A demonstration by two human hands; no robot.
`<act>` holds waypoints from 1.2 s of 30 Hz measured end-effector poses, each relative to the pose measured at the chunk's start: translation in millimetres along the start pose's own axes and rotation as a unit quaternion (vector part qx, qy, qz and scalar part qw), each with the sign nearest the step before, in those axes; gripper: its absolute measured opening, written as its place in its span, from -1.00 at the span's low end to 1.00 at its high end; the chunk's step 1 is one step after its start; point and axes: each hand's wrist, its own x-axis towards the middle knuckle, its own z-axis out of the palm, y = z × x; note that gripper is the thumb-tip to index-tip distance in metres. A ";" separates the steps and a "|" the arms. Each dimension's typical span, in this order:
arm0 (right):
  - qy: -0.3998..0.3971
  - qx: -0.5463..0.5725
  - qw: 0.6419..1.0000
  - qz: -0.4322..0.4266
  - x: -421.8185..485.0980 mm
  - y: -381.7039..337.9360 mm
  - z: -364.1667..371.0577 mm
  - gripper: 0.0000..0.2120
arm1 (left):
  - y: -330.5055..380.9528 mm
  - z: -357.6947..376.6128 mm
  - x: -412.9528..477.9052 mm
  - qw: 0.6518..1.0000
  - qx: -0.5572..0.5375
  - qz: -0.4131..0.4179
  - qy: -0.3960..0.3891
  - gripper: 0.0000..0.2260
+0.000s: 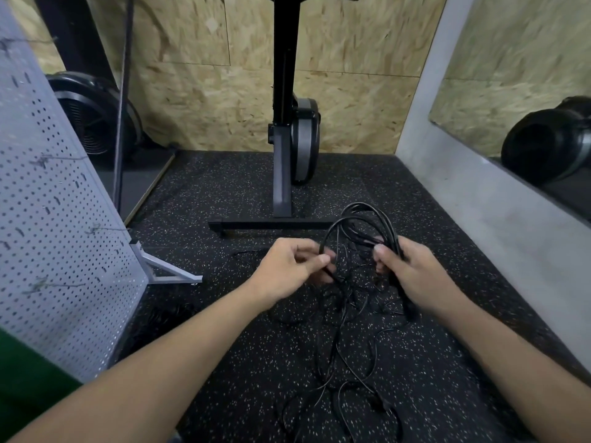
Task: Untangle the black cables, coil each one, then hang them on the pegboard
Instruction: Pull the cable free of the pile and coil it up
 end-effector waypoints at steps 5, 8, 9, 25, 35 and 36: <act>-0.008 0.018 1.000 -0.018 -3.1 -5.9 9.7 -0.82 | 16.6 9.4 -4.6 0.972 -0.231 -0.042 0.007 -0.76; -0.017 0.026 0.999 -0.024 -3.1 -5.2 20.5 -0.84 | 16.1 9.5 -4.9 0.965 -0.259 -0.044 -0.004 -0.76; -0.024 0.029 0.999 -0.025 -2.8 -3.9 23.6 -0.82 | 15.8 11.1 -5.2 0.963 -0.265 -0.043 -0.003 -0.76; -0.041 0.153 0.986 0.051 -8.8 -35.4 24.3 -0.79 | -19.8 -0.2 11.1 0.989 -0.098 -0.063 -0.094 -0.80; 0.021 0.347 0.934 0.081 -5.9 -43.6 3.0 -0.87 | -58.3 23.6 2.9 0.931 0.306 0.045 -0.192 -0.85; 0.054 0.247 0.964 0.082 -3.2 -33.9 -2.8 -0.86 | -56.7 16.1 6.0 0.931 0.314 0.028 -0.184 -0.82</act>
